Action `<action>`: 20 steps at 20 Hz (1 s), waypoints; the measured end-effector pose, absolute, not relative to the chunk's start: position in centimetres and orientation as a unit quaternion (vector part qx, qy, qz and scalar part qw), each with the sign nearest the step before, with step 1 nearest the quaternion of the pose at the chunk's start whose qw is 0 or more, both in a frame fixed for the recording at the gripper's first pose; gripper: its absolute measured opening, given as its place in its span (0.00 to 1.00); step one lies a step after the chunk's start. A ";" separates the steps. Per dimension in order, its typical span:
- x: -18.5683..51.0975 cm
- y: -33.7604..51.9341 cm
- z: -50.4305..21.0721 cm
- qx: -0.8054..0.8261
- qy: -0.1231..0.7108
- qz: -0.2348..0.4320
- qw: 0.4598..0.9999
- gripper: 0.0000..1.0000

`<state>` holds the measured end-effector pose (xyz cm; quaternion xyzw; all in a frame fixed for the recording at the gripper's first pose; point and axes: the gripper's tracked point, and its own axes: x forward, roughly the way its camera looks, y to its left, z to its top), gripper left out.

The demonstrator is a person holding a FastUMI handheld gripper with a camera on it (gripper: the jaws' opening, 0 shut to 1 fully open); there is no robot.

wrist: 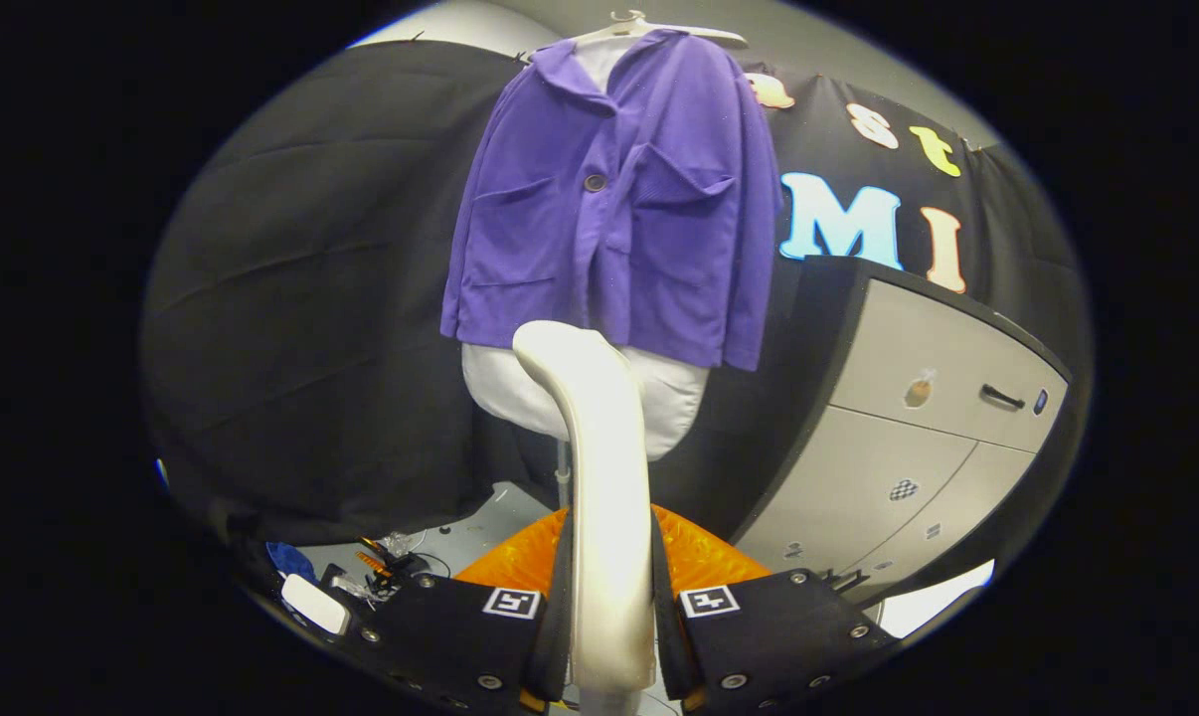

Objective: Iron the clothes twice with a garment steamer, once on the left side and once on the right side.

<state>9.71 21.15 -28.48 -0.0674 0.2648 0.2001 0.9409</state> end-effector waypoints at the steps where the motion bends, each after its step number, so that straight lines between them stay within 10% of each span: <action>1: 9.0 19.5 -27.8 -0.056 0.260 0.191 0.945 0.37; 20: 2.3 0.6 -9.0 0.044 0.106 0.085 0.990 0.36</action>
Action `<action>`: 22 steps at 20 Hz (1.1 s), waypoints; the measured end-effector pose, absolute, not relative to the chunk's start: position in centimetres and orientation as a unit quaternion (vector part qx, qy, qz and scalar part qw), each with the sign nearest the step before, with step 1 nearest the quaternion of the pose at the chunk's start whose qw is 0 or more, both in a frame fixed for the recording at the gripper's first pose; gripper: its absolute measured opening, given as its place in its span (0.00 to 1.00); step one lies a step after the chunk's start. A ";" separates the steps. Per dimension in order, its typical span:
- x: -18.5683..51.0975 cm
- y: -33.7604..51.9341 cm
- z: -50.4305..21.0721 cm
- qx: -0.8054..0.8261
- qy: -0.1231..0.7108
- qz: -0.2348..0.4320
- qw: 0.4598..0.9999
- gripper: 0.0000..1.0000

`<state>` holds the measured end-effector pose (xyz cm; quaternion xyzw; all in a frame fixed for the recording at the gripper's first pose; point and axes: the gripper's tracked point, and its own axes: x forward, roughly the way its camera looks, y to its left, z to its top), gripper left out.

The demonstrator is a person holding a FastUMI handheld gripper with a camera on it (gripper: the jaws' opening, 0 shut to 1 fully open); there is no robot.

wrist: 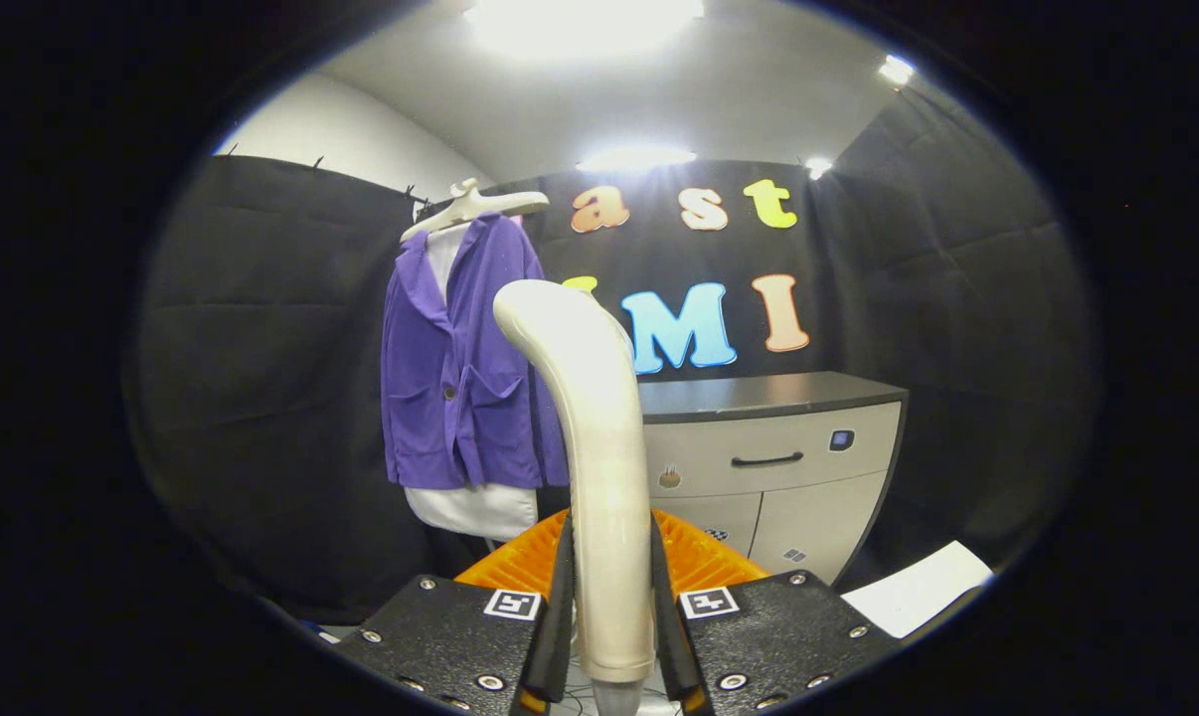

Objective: Iron the clothes twice with a garment steamer, once on the left side and once on the right side.

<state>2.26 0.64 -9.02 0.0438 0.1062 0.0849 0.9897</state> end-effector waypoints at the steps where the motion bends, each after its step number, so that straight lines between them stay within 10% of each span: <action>1: 2.1 -0.2 -8.5 0.047 0.105 0.079 0.990 0.36; 22: 1.9 -5.6 -5.4 0.069 0.089 0.046 0.993 0.36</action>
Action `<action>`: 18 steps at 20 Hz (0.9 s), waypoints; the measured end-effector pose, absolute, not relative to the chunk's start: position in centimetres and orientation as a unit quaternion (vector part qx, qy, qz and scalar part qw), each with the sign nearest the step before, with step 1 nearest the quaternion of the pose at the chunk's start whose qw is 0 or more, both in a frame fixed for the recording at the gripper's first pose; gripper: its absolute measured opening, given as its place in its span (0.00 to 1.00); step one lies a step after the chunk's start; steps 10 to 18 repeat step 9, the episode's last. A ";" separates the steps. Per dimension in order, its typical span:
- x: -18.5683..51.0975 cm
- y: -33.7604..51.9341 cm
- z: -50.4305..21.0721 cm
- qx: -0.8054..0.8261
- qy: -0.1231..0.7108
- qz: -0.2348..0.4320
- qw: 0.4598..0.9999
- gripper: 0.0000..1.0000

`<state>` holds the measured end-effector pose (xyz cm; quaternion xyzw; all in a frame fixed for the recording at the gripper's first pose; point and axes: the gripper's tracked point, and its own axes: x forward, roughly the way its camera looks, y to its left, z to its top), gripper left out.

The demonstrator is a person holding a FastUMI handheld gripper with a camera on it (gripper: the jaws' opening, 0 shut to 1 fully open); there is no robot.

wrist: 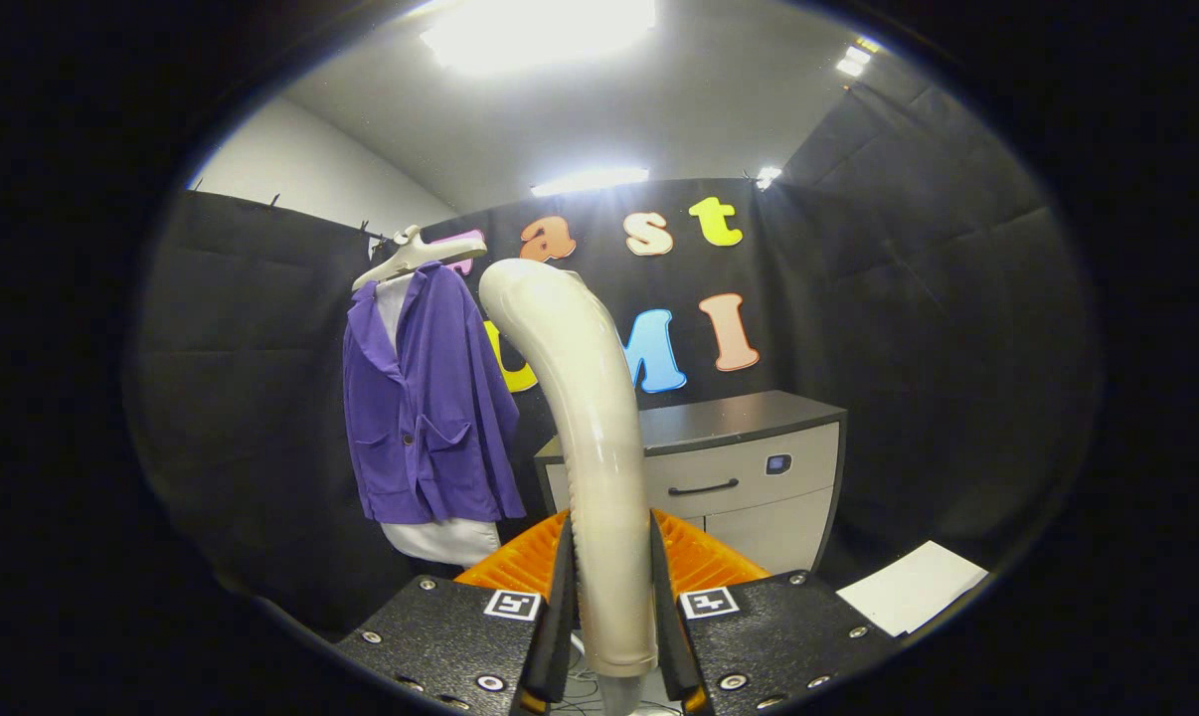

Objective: Iron the clothes twice with a garment steamer, once on the left side and once on the right side.

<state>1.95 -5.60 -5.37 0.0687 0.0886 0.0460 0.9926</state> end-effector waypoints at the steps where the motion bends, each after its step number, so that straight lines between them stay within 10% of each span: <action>1: 2.0 -5.5 -5.4 0.068 0.088 0.046 0.993 0.36; 18: 3.1 -5.1 -4.9 0.068 0.081 0.041 0.994 0.36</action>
